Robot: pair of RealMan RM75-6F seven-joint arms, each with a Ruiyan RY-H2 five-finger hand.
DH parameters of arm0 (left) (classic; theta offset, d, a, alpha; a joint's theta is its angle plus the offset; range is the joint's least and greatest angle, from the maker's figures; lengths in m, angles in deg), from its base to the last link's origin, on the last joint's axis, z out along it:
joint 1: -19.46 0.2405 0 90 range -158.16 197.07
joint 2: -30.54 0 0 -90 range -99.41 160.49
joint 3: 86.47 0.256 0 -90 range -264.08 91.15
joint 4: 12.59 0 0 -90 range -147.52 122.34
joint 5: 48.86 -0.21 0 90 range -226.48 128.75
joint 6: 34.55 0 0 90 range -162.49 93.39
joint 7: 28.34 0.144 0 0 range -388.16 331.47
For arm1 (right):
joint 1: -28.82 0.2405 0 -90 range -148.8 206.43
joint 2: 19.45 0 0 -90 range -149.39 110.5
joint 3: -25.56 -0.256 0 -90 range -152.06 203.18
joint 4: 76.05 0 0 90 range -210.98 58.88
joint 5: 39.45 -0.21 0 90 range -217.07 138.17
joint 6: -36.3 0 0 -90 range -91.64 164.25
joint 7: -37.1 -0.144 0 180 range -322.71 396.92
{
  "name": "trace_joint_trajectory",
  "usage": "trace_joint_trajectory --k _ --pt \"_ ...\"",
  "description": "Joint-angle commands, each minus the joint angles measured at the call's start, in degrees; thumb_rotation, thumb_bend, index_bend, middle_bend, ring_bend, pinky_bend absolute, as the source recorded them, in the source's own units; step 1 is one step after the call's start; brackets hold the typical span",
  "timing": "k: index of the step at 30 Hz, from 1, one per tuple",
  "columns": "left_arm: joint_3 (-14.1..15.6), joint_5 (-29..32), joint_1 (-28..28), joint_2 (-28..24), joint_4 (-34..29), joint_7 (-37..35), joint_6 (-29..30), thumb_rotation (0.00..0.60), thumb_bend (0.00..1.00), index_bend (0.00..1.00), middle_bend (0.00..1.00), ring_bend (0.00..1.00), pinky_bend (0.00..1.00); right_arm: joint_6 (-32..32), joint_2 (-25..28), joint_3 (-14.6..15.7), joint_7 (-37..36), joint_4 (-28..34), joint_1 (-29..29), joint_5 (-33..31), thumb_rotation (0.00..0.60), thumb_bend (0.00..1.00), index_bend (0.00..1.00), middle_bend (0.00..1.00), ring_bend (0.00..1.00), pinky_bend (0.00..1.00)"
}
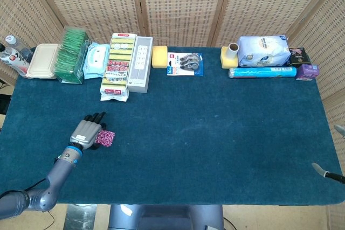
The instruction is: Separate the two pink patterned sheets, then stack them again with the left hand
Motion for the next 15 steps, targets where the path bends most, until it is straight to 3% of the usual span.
trace_joint_trajectory --k 1,15 --pt "-0.12 0.21 0.03 -0.11 -0.08 0.24 0.06 0.600 0.24 0.28 0.00 0.00 0.10 0.07 0.05 -0.02 -0.16 0.02 -0.06 -0.02 0.600 0.00 0.11 0.00 0.00 0.02" --pt "0.13 0.14 0.21 -0.75 -1.15 0.99 -0.08 0.600 0.24 0.26 0.00 0.00 0.10 0.07 0.14 -0.07 -0.22 0.06 -0.07 -0.08 0.600 0.00 0.12 0.00 0.00 0.02"
